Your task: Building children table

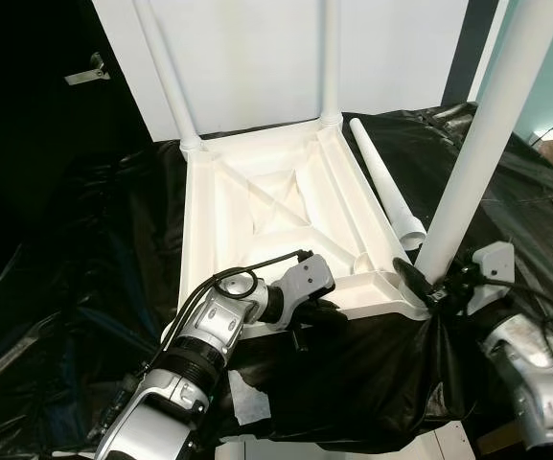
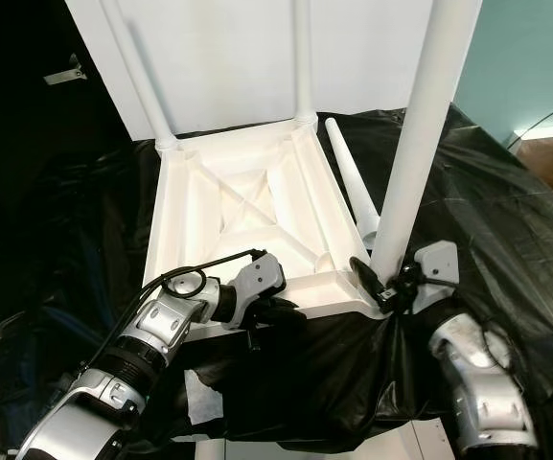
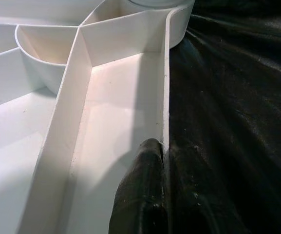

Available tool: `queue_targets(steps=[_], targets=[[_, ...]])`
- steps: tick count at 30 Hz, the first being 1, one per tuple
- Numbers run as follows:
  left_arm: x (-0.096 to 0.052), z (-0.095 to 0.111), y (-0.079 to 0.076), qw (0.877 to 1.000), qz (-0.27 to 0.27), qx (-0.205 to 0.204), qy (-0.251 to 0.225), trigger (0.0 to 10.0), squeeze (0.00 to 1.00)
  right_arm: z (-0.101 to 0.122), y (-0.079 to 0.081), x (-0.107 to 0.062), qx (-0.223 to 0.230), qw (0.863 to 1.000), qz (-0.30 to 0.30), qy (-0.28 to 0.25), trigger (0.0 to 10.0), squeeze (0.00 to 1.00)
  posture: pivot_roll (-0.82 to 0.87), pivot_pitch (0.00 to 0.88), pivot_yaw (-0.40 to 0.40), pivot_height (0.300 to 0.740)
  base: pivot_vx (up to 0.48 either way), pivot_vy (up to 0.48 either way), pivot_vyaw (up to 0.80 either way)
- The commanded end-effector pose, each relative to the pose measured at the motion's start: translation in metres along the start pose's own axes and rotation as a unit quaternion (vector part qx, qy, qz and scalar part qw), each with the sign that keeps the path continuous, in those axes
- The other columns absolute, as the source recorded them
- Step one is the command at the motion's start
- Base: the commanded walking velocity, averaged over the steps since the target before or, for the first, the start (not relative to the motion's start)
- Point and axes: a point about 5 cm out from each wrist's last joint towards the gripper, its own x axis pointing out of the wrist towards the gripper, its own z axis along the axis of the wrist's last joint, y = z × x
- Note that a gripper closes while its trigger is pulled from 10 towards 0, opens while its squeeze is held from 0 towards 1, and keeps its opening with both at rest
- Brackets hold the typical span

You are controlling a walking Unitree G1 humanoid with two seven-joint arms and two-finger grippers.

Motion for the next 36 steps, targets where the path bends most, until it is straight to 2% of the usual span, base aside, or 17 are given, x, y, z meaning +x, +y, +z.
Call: queue_targets(steps=[1,2,5,8,11,19,20,21,22,24,25,28,29,30,31,34,36], targets=[[0.012,-0.047,-0.023,0.993,-0.027,-0.111,0.022,10.0,0.0,-0.023,0.018,-0.001,0.03,0.998,0.003,0.052,0.0,0.0,-0.14,0.034,0.038,0.74,0.0,0.0,0.0],[0.012,-0.047,-0.023,0.993,-0.025,-0.111,0.023,10.0,0.0,-0.025,0.025,0.0,0.049,0.997,-0.024,0.048,0.0,0.0,-0.15,0.034,0.038,0.74,0.0,0.0,0.0],[0.012,-0.048,-0.023,0.993,-0.025,-0.111,0.023,10.0,0.0,-0.025,0.027,0.0,0.053,0.997,-0.03,0.047,0.0,0.0,-0.15,0.034,0.038,0.74,0.0,0.0,0.0],[0.012,-0.048,-0.023,0.993,-0.024,-0.112,0.023,10.0,0.0,-0.024,0.026,-0.003,0.078,0.983,-0.164,0.028,0.0,0.0,-0.14,0.033,0.031,0.74,0.0,0.0,0.0],[0.011,-0.048,-0.023,0.993,-0.023,-0.114,0.022,10.0,0.0,-0.023,0.025,-0.005,0.082,0.974,-0.211,0.019,0.0,0.0,-0.14,0.033,0.031,0.74,0.0,0.0,0.0],[0.01,-0.05,-0.023,0.993,-0.023,-0.115,0.024,10.0,0.0,-0.023,0.026,-0.007,0.058,0.967,-0.247,0.029,0.0,0.0,-0.13,0.031,0.027,0.74,0.0,0.0,0.0],[0.01,-0.05,-0.024,0.993,-0.023,-0.115,0.024,10.0,0.0,-0.022,0.026,-0.005,0.039,0.971,-0.236,0.032,9.6,0.0,-0.13,0.031,0.023,0.74,0.0,0.0,0.0],[0.01,-0.05,-0.024,0.993,-0.023,-0.116,0.023,10.0,0.0,-0.021,0.026,-0.004,0.026,0.973,-0.228,0.033,9.6,0.0,-0.13,0.031,0.023,0.74,0.0,0.0,0.0],[0.011,-0.051,-0.024,0.993,-0.023,-0.116,0.023,10.0,0.0,-0.02,0.026,-0.003,0.021,0.976,-0.215,0.03,10.0,0.84,-0.13,0.031,0.023,0.74,0.0,0.0,0.0],[0.011,-0.051,-0.025,0.993,-0.024,-0.116,0.023,10.0,0.0,-0.019,0.025,-0.003,0.019,0.978,-0.207,0.027,10.0,0.84,-0.13,0.031,0.023,0.74,0.0,0.0,0.0],[0.011,-0.051,-0.025,0.993,-0.024,-0.116,0.023,10.0,0.0,-0.018,0.025,-0.002,0.015,0.98,-0.196,0.024,10.0,1.0,-0.13,0.031,0.022,0.74,0.0,0.0,0.0],[0.01,-0.051,-0.025,0.993,-0.025,-0.116,0.024,10.0,0.0,-0.015,0.024,0.001,-0.011,0.99,-0.14,0.019,10.0,1.0,-0.14,0.031,0.023,0.74,0.0,0.0,0.0],[0.01,-0.051,-0.025,0.993,-0.025,-0.115,0.025,10.0,0.0,-0.014,0.023,0.002,-0.034,0.996,-0.08,0.02,10.0,0.59,-0.14,0.029,0.024,0.74,0.0,0.0,0.0],[0.01,-0.051,-0.025,0.993,-0.025,-0.115,0.025,10.0,0.0,-0.014,0.023,0.002,-0.034,0.996,-0.08,0.02,10.0,0.59,-0.14,0.029,0.024,0.74,0.0,0.0,0.0],[0.011,-0.051,-0.024,0.993,-0.025,-0.115,0.025,10.0,0.0,-0.013,0.022,0.001,-0.045,0.997,-0.06,0.017,10.0,0.0,-0.14,0.029,0.023,0.74,0.0,0.0,0.0],[0.011,-0.051,-0.024,0.993,-0.025,-0.115,0.025,10.0,0.0,-0.013,0.02,0.0,-0.054,0.997,-0.048,0.016,10.0,0.0,-0.14,0.029,0.023,0.74,0.0,0.0,0.0],[0.011,-0.05,-0.023,0.993,-0.024,-0.114,0.024,10.0,0.0,-0.007,0.008,0.0,-0.082,0.996,-0.025,0.008,10.0,0.0,-0.14,0.028,0.024,0.74,0.0,0.0,0.0]])
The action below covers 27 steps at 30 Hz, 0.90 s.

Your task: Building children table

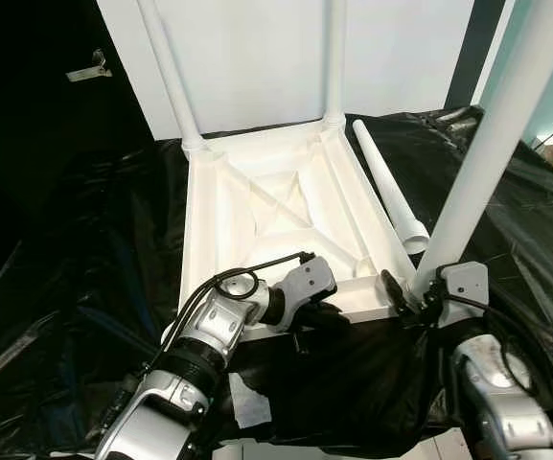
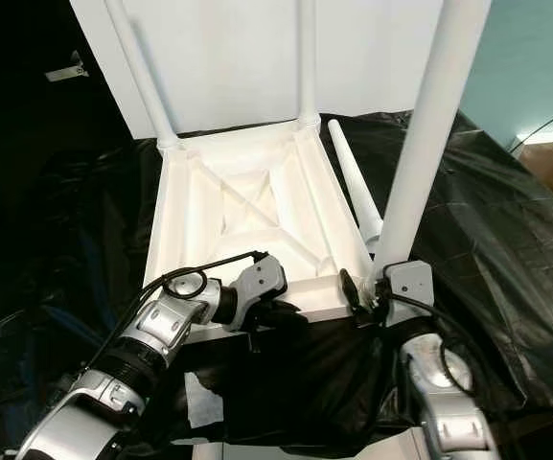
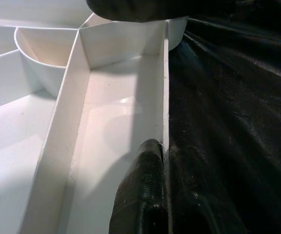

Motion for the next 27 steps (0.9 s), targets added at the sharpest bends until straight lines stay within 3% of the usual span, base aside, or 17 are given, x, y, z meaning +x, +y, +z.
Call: queue_targets(steps=[1,3,8,14,15,16,27], targets=[[0.01,-0.052,-0.023,0.993,-0.022,-0.115,0.027,10.0,0.0,0.002,-0.002,0.002,-0.008,1.0,0.025,-0.008,10.0,0.0,-0.14,0.028,0.024,0.74,0.0,0.0,0.0],[0.01,-0.052,-0.023,0.993,-0.022,-0.115,0.027,10.0,0.0,0.008,-0.015,0.005,-0.032,0.998,0.056,-0.018,10.0,0.0,-0.14,0.029,0.028,0.74,0.0,0.0,0.0],[0.01,-0.052,-0.023,0.993,-0.023,-0.116,0.027,10.0,0.0,0.014,-0.029,0.006,-0.045,0.993,0.104,-0.013,10.0,0.0,-0.14,0.032,0.027,0.74,0.0,0.0,0.0],[0.011,-0.051,-0.023,0.993,-0.022,-0.116,0.026,10.0,0.0,0.017,-0.036,0.006,-0.042,0.99,0.135,-0.007,10.0,0.0,-0.14,0.035,0.027,0.74,0.0,0.0,0.0],[0.011,-0.051,-0.023,0.993,-0.023,-0.116,0.026,10.0,0.0,0.017,-0.037,0.006,-0.039,0.989,0.143,-0.006,8.7,0.0,-0.14,0.036,0.028,0.74,0.0,0.0,0.0],[0.01,-0.052,-0.023,0.993,-0.023,-0.116,0.027,10.0,0.0,0.017,-0.038,0.006,-0.034,0.988,0.152,-0.005,0.0,0.0,-0.14,0.036,0.029,0.74,0.0,0.0,0.0],[0.009,-0.052,-0.023,0.993,-0.024,-0.115,0.029,10.0,0.0,0.019,-0.046,0.005,-0.021,0.98,0.199,0.011,0.0,0.0,-0.15,0.038,0.036,0.74,0.0,0.0,0.0]])
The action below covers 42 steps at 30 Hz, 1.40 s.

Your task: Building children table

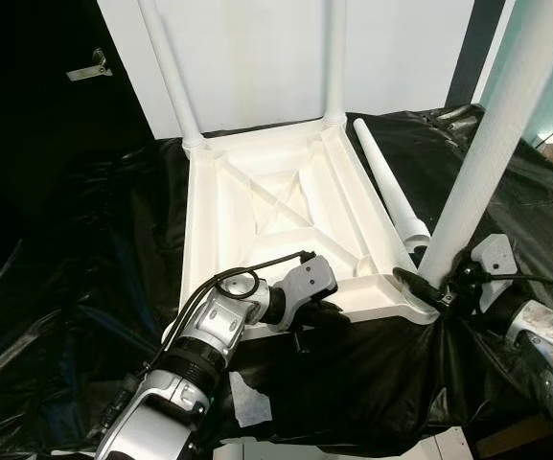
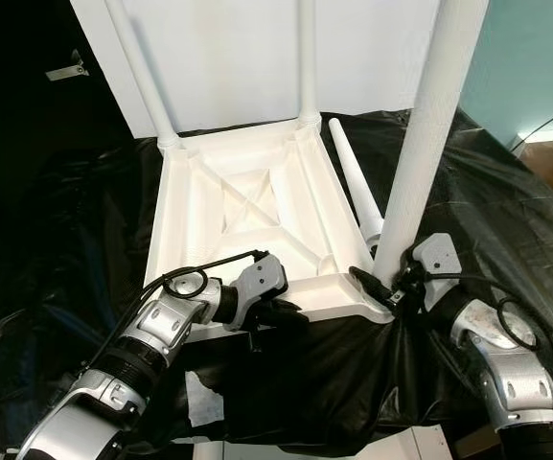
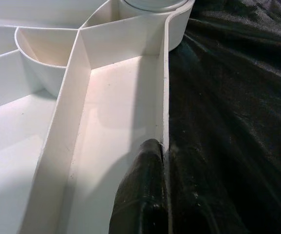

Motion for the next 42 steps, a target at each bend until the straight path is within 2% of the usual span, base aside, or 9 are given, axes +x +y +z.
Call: queue_targets(steps=[1,9,16,22,25,29,39,40,42], targets=[[0.009,-0.053,-0.023,0.992,-0.023,-0.116,0.03,10.0,0.0,0.001,-0.006,-0.002,-0.005,1.0,0.001,0.009,0.0,0.0,-0.15,0.038,0.036,0.74,0.0,0.0,0.0],[0.009,-0.053,-0.023,0.993,-0.023,-0.116,0.031,10.0,0.0,-0.004,-0.001,-0.002,0.016,1.0,0.007,0.014,0.0,0.0,-0.15,0.038,0.036,0.74,0.0,0.0,0.0],[0.01,-0.053,-0.023,0.992,-0.021,-0.117,0.029,10.0,0.0,-0.011,0.047,0.009,0.065,0.998,0.007,0.0,0.0,0.0,-0.14,0.036,0.029,0.74,0.0,0.0,0.0],[0.01,-0.052,-0.023,0.992,-0.021,-0.117,0.028,10.0,0.0,-0.016,0.056,0.013,0.104,0.981,-0.163,-0.031,0.0,0.0,-0.14,0.037,0.028,0.74,0.0,0.0,0.0],[0.01,-0.053,-0.024,0.992,-0.022,-0.117,0.029,10.0,0.0,-0.019,0.051,0.007,0.116,0.95,-0.287,-0.032,0.0,0.0,-0.14,0.041,0.032,0.74,0.0,0.0,0.0],[0.01,-0.053,-0.024,0.992,-0.023,-0.118,0.03,10.0,0.0,-0.019,0.051,0.007,0.093,0.937,-0.337,-0.017,0.0,0.0,-0.14,0.039,0.03,0.74,0.0,0.0,0.0],[0.008,-0.055,-0.024,0.992,-0.02,-0.118,0.03,10.0,0.0,-0.018,0.065,0.014,0.101,0.928,-0.359,-0.013,0.0,0.0,-0.12,0.033,0.024,0.74,0.0,0.0,0.0],[0.008,-0.055,-0.024,0.992,-0.02,-0.118,0.031,10.0,0.0,-0.018,0.064,0.016,0.088,0.933,-0.349,-0.01,10.0,0.0,-0.12,0.032,0.024,0.74,0.0,0.0,0.0],[0.008,-0.056,-0.024,0.992,-0.019,-0.118,0.032,10.0,0.0,-0.018,0.064,0.017,0.078,0.937,-0.342,-0.007,10.0,0.0,-0.12,0.031,0.024,0.74,0.0,0.0,0.0]])
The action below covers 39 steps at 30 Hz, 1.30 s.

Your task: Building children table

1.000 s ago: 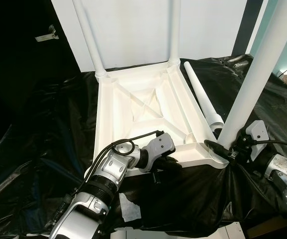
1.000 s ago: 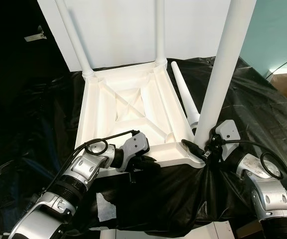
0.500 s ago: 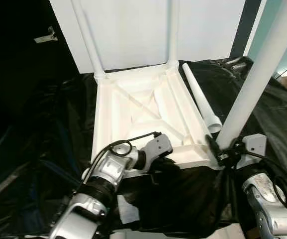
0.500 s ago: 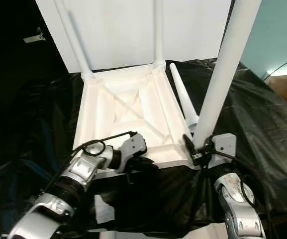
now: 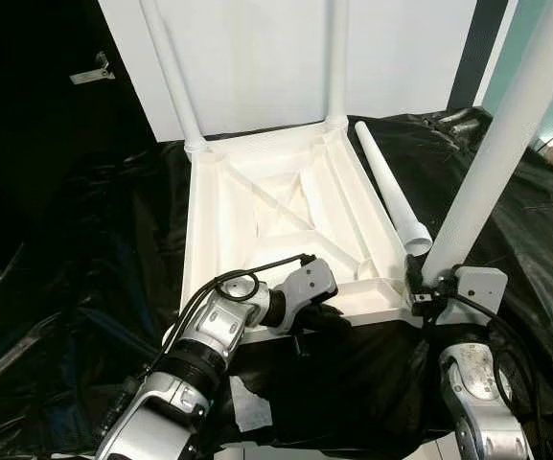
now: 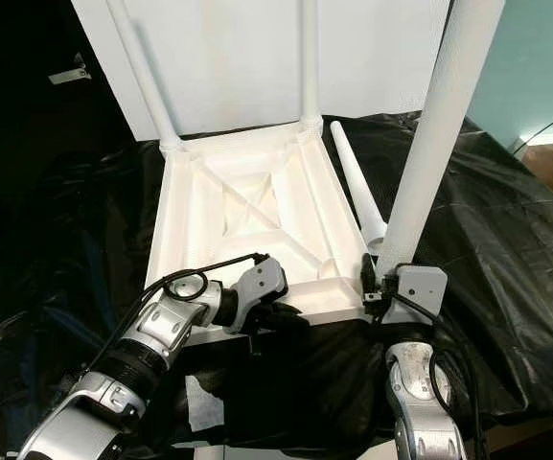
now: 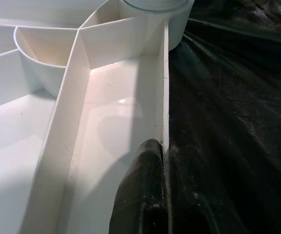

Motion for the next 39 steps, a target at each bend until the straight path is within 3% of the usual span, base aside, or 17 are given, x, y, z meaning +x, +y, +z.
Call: queue_targets(steps=[1,2,3,9,10,11,12,15,19,22,28,29,31,32,33,34,39], targets=[[0.009,-0.052,-0.021,0.993,-0.014,-0.113,0.031,10.0,0.0,-0.015,0.006,-0.002,-0.017,0.999,0.02,0.039,10.0,0.0,-0.12,0.03,0.022,0.74,0.0,0.0,0.0],[0.009,-0.052,-0.021,0.993,-0.014,-0.113,0.031,10.0,0.0,-0.015,0.006,-0.001,-0.023,0.999,0.022,0.038,10.0,0.0,-0.12,0.03,0.022,0.74,0.0,0.0,0.0],[0.009,-0.052,-0.021,0.993,-0.013,-0.113,0.031,10.0,0.0,-0.014,0.005,0.0,-0.019,0.999,0.022,0.036,10.0,1.0,-0.12,0.029,0.021,0.74,0.0,0.0,0.0],[0.009,-0.052,-0.021,0.993,-0.013,-0.112,0.03,10.0,0.0,-0.009,0.0,0.007,-0.022,0.998,0.046,0.025,10.0,1.0,-0.13,0.028,0.021,0.74,0.0,0.0,0.0],[0.01,-0.052,-0.022,0.993,-0.014,-0.111,0.031,10.0,0.0,-0.007,0.001,0.009,-0.014,0.997,0.076,0.02,10.0,0.24,-0.13,0.028,0.021,0.74,0.0,0.0,0.0],[0.01,-0.052,-0.022,0.993,-0.014,-0.111,0.031,10.0,0.0,-0.007,0.001,0.009,-0.014,0.997,0.076,0.02,10.0,0.24,-0.13,0.028,0.021,0.74,0.0,0.0,0.0],[0.009,-0.052,-0.021,0.993,-0.015,-0.111,0.031,10.0,0.0,-0.003,0.001,0.01,-0.022,0.996,0.089,0.007,10.0,0.0,-0.13,0.029,0.02,0.74,0.0,0.0,0.0],[0.01,-0.051,-0.021,0.993,-0.015,-0.111,0.031,10.0,0.0,0.008,0.0,0.015,-0.029,0.99,0.134,-0.017,10.0,0.0,-0.14,0.032,0.021,0.74,0.0,0.0,0.0],[0.01,-0.051,-0.022,0.993,-0.016,-0.111,0.03,10.0,0.0,0.009,0.0,0.018,-0.026,0.982,0.187,-0.01,10.0,0.0,-0.14,0.036,0.027,0.74,0.0,0.0,0.0],[0.011,-0.052,-0.024,0.993,-0.022,-0.11,0.032,10.0,0.0,0.006,-0.01,0.022,-0.04,0.958,0.282,0.026,10.0,0.0,-0.15,0.038,0.033,0.74,0.0,0.0,0.0],[0.012,-0.05,-0.022,0.993,-0.02,-0.109,0.03,10.0,0.0,-0.002,-0.018,0.019,-0.056,0.936,0.34,0.067,10.0,0.0,-0.14,0.041,0.031,0.74,0.0,0.0,0.0],[0.012,-0.05,-0.022,0.993,-0.019,-0.109,0.03,10.0,0.0,-0.002,-0.02,0.02,-0.055,0.934,0.346,0.072,7.3,0.0,-0.14,0.041,0.031,0.74,0.0,0.0,0.0],[0.011,-0.05,-0.022,0.993,-0.019,-0.11,0.03,10.0,0.0,-0.002,-0.021,0.021,-0.054,0.933,0.349,0.074,7.3,0.0,-0.14,0.04,0.031,0.74,0.0,0.0,0.0],[0.011,-0.05,-0.022,0.993,-0.018,-0.11,0.03,10.0,0.0,-0.003,-0.023,0.022,-0.056,0.931,0.352,0.079,1.2,0.0,-0.14,0.04,0.03,0.74,0.0,0.0,0.0],[0.011,-0.05,-0.022,0.993,-0.018,-0.11,0.03,10.0,0.0,-0.003,-0.023,0.022,-0.056,0.931,0.352,0.079,1.2,0.0,-0.14,0.04,0.03,0.74,0.0,0.0,0.0],[0.011,-0.05,-0.023,0.993,-0.018,-0.11,0.03,10.0,0.0,-0.003,-0.024,0.022,-0.057,0.93,0.354,0.082,0.0,0.0,-0.14,0.04,0.03,0.74,0.0,0.0,0.0],[0.01,-0.052,-0.023,0.993,-0.017,-0.112,0.03,10.0,0.0,-0.001,-0.029,0.027,-0.055,0.925,0.364,0.089,0.0,0.0,-0.14,0.037,0.032,0.74,0.0,0.0,0.0]])
